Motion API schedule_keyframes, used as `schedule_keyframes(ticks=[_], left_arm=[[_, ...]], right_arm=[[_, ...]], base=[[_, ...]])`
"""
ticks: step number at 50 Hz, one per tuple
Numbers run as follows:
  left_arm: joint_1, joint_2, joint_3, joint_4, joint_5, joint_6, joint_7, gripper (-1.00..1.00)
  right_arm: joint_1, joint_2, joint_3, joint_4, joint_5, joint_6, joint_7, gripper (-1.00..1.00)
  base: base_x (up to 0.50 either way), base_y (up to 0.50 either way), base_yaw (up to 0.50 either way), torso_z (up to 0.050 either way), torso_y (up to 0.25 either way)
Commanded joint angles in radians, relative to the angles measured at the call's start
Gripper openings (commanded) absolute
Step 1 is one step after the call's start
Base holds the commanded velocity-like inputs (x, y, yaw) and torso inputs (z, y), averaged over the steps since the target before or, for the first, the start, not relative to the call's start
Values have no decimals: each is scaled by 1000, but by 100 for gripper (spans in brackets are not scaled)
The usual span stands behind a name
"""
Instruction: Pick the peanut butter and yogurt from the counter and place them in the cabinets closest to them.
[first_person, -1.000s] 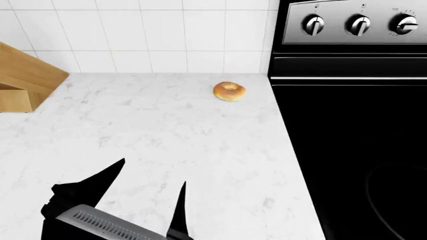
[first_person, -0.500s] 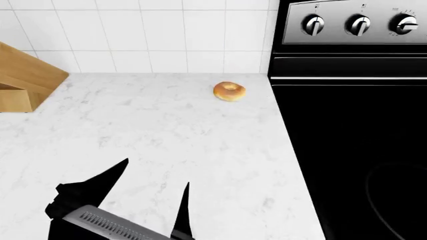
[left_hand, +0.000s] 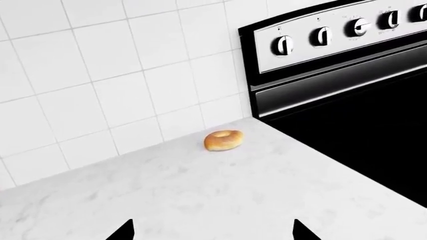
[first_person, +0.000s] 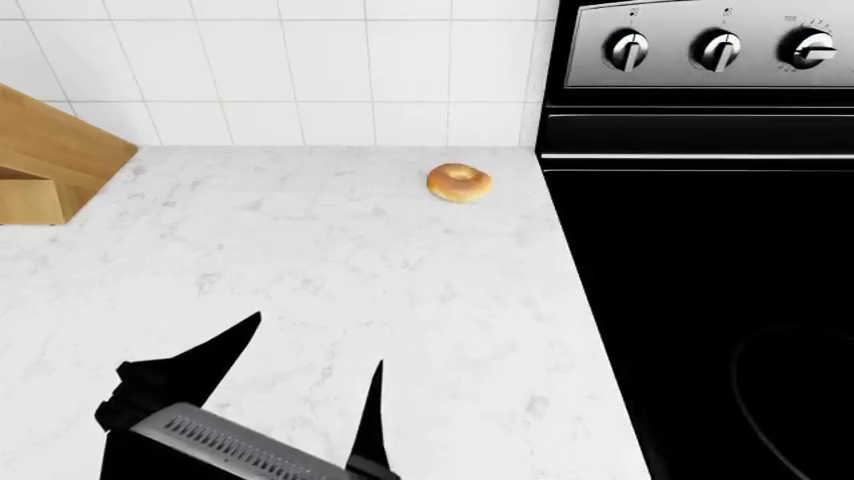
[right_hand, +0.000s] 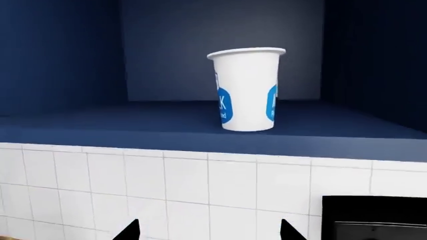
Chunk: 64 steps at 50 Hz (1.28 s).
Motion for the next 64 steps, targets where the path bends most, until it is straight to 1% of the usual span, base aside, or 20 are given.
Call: schedule_keyframes(ticks=[1,26,37,44,53,64], left_arm=[[-6,10,-20,0,-26,-8,0,100],[-7,2,-11,0,-9,0,0,100],[9,5,-29,0,-13,-7,0,100],[14,6,-43,0,-25,-15,0,100],[0,2,-33,0,-25,-7,0,100],[29,5,-67,0,-36,-27,0,100]], right_arm=[[-46,68,37,-175,43,-28,65,100],[-260,228,20,-451,19,-67,72,100],[-334,279,9,-566,-2,-82,84,100],[-392,330,5,-616,-33,-98,77,100],[-486,409,3,-729,-73,-131,61,100],[-621,457,-28,-821,-183,-158,48,100]], base=[[0,0,0,0,0],[0,0,0,0,0],[0,0,0,0,0],[0,0,0,0,0],[0,0,0,0,0],[0,0,0,0,0]])
